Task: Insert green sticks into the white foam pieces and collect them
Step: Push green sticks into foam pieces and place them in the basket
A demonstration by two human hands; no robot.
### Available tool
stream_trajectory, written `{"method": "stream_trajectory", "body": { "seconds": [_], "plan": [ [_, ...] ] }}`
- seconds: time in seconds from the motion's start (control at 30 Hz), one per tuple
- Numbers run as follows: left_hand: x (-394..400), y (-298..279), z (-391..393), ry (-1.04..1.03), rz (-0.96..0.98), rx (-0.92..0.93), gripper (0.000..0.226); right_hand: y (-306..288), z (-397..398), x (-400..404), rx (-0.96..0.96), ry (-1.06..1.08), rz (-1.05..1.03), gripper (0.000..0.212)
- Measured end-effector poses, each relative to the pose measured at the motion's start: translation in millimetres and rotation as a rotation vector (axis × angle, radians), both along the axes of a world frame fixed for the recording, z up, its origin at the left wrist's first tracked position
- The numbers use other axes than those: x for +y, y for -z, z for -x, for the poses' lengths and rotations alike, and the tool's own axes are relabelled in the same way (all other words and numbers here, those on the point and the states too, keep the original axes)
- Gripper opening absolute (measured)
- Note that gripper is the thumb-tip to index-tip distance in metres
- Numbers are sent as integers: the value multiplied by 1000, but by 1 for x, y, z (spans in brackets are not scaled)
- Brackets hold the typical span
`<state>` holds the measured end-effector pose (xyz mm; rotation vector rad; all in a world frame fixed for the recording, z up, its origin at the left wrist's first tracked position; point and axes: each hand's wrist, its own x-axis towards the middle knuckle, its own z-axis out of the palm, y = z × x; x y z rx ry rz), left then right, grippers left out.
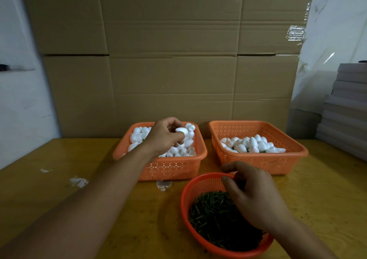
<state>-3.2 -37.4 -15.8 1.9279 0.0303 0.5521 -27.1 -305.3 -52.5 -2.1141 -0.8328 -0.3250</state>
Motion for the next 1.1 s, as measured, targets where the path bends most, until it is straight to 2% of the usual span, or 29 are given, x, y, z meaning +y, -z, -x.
{"method": "stream_trajectory", "body": {
  "seconds": [0.27, 0.57, 0.77, 0.97, 1.1],
  "plan": [
    [-43, 7, 53, 113, 212, -107, 11, 0, 2, 1, -3, -8, 6, 15],
    [-68, 21, 105, 269, 162, -165, 24, -3, 4, 1, -1, 2, 32, 19],
    [-67, 26, 116, 325, 157, -128, 28, -1, 4, 0, 11, 4, 36, 21],
    [-68, 29, 118, 399, 237, -44, 31, -2, 5, 1, 22, -2, 29, 21],
    [-67, 29, 118, 497, 438, 17, 33, -1, 5, 1, 15, -13, 12, 18]
  ]
}}
